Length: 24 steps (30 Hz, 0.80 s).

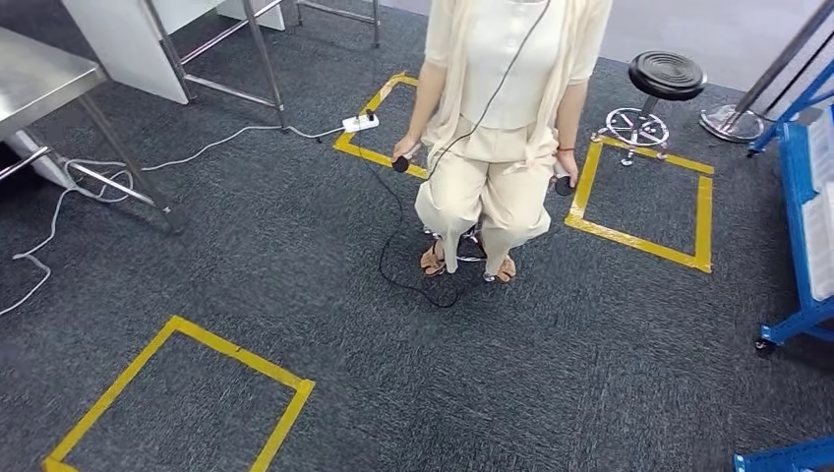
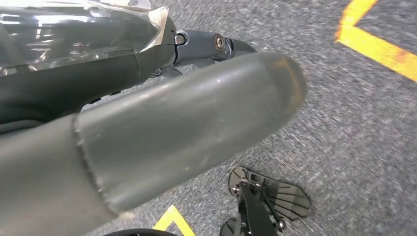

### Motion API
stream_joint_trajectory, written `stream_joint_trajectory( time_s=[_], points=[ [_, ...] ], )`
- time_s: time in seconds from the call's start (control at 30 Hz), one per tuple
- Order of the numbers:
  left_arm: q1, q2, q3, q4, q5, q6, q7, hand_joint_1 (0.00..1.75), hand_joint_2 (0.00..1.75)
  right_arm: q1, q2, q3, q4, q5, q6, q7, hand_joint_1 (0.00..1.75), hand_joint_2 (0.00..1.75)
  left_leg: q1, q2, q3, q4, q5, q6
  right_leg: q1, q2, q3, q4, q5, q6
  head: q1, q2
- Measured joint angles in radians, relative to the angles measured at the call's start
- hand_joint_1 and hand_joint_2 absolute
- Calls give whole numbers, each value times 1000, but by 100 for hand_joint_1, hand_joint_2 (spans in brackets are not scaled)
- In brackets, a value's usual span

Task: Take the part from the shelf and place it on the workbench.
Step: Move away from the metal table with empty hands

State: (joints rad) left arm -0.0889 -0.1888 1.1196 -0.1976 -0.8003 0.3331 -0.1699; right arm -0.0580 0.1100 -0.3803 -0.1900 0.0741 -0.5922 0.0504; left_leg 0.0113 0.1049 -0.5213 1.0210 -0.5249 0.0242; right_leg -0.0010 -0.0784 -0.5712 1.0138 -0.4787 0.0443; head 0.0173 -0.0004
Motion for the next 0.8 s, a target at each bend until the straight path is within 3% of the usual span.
stream_joint_trajectory(
  time_s=[0.03, 0.07, 0.13, 0.17, 0.2, 0.27, 0.3, 0.33, 0.37, 0.43, 0.5, 0.57, 0.6, 0.67, 0.73, 0.8],
  points=[
    [-1, -1, 0, 0, 0, 0, 0, 0, 0, 0, 0, 0, 0, 1, 0, 0, 0, 0, 0, 10, 5, -2, -3, -6, 4, 10, -1, -2, 3, -7, 0, 0],
    [-3, -1, 0, 0, 0, 0, 0, 0, 0, 1, 0, 0, 0, 1, 0, 0, 0, 0, 3, 10, 8, -1, -6, -12, -4, 23, 2, -5, 6, -17, -1, 0],
    [-4, -3, 0, 0, 1, 0, -1, 0, 0, 2, -1, 0, 0, 1, 2, 0, 0, 0, 8, -30, 0, 32, -34, -20, -16, 45, 11, -13, 15, -34, -5, 0],
    [-3, -3, 0, 0, 1, 0, -1, 0, 0, 2, -1, 0, 0, 1, 2, 0, 0, 0, 10, -62, -19, 78, -64, -23, -22, 56, 15, -16, 19, -42, -7, 0],
    [-1, -3, 0, 0, 1, 0, -1, 0, 0, 1, -1, 0, 0, 1, 3, 0, 0, 0, 11, -88, -46, 139, -100, -24, -19, 67, 14, -16, 20, -47, -9, 0],
    [2, -3, 0, 0, 1, 0, -1, 0, 0, 2, 1, 0, 0, 1, 4, 0, 0, 0, 12, -106, -107, 258, -149, -28, -16, 93, 14, -16, 21, -51, -9, 0],
    [3, -3, 0, 0, 1, 0, -1, 0, 0, 3, 2, 0, 0, 1, 5, 0, 0, 0, 15, -108, -121, 279, -145, -30, -15, 108, 14, -15, 21, -51, -9, 0],
    [3, -2, 0, 0, 1, 0, -1, 0, 0, 3, 2, 0, 0, 1, 5, 0, 0, 0, 18, -109, -117, 261, -121, -32, -15, 123, 15, -13, 20, -51, -9, 0],
    [3, -2, 0, 0, 1, 0, -1, 0, 0, 4, 2, 0, 0, 1, 5, 0, 0, 0, 24, -114, -97, 210, -83, -35, -16, 138, 15, -10, 20, -50, -9, 0],
    [3, -2, 0, 0, 1, 0, -1, 0, 0, 2, 3, 0, 0, 1, 5, 1, 0, 0, 35, -154, -49, 89, -18, -37, -14, 165, 10, 3, 14, -41, -9, 0],
    [2, -1, 0, 0, 0, 0, -1, 0, 0, 0, 4, 0, 0, 2, 5, 1, 0, 0, 33, -182, -32, 36, -3, -31, -11, 186, -5, 13, 10, -26, -9, 0],
    [0, -1, 0, 0, 0, 0, -2, 0, 0, 2, 4, 0, 0, 3, 5, 2, 0, 0, 24, -165, -30, 28, -1, -13, -11, 204, -17, 14, 12, -8, -8, 0],
    [-1, -1, 0, 0, 0, 0, -2, 0, 0, 4, 4, 0, 0, 3, 4, 3, 0, 0, 22, -154, -26, 22, 3, -2, -12, 197, -22, 19, 10, -3, -8, 0],
    [-2, -1, 0, 0, -1, 0, -3, 0, 0, 5, 4, 0, 0, 4, 5, 4, 0, 0, 21, -127, -18, 7, 12, 16, -12, 151, -51, 78, -20, -2, -3, 0],
    [-1, 0, 0, 0, -1, 0, -3, 0, 0, 2, 5, 0, 0, 7, 6, 5, 0, 0, 16, -99, -15, 4, 13, 23, -13, 104, -113, 198, -76, -6, 1, 0],
    [0, 0, 0, 0, -1, 0, -2, 0, 0, 2, 5, 0, 0, 10, 7, 5, 0, 0, 10, -72, -16, 5, 11, 23, -15, 92, -153, 279, -102, 1, 2, 0]
  ],
)
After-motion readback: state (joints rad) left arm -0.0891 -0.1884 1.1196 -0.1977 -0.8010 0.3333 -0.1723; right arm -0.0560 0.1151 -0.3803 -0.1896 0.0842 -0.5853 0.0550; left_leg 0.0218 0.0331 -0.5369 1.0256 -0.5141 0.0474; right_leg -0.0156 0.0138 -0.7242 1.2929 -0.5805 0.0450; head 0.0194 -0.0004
